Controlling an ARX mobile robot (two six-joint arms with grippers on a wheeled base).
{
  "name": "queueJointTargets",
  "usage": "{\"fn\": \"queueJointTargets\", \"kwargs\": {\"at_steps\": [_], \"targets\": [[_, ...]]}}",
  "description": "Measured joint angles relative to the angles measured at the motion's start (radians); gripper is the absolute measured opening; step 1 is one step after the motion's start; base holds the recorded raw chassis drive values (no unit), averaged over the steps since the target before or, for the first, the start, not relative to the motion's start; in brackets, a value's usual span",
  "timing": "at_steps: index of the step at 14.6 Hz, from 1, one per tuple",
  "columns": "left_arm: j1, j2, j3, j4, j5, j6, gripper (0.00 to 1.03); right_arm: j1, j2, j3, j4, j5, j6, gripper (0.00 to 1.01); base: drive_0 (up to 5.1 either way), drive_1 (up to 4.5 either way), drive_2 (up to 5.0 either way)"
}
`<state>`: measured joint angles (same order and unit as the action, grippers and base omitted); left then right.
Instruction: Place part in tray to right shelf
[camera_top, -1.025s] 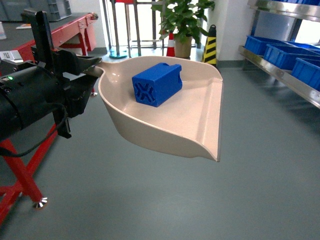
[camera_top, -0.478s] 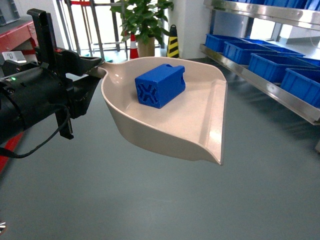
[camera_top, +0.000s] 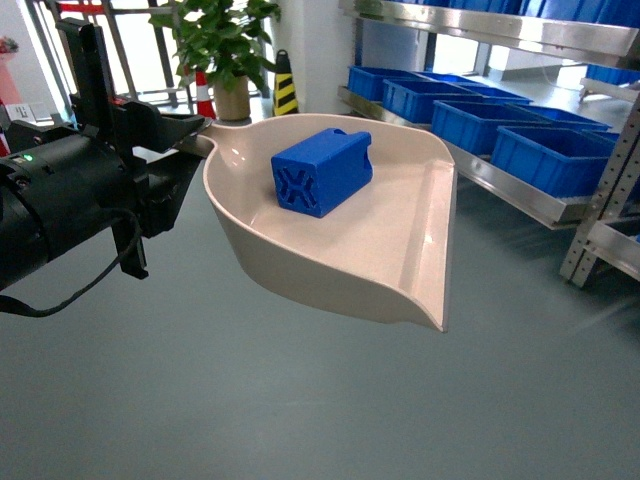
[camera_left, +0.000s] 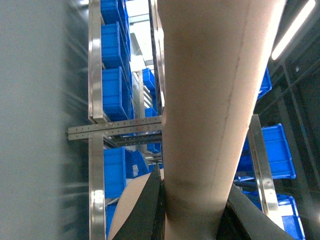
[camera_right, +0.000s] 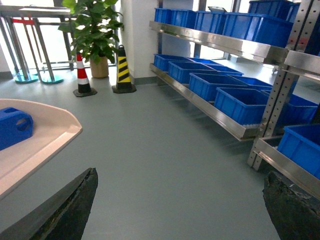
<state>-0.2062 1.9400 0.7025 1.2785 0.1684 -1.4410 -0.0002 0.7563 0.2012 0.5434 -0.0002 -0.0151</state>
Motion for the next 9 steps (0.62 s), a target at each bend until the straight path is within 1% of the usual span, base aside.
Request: {"fn": "queueJointTargets", "kwargs": {"at_steps": [9], "targets": [[0.003,0.0,0.0,0.0,-0.001,0.0,0.17,0.0,0.0,0.0,0.0,0.0,0.0,0.98,-1.6,-1.6,-1.6]]}}
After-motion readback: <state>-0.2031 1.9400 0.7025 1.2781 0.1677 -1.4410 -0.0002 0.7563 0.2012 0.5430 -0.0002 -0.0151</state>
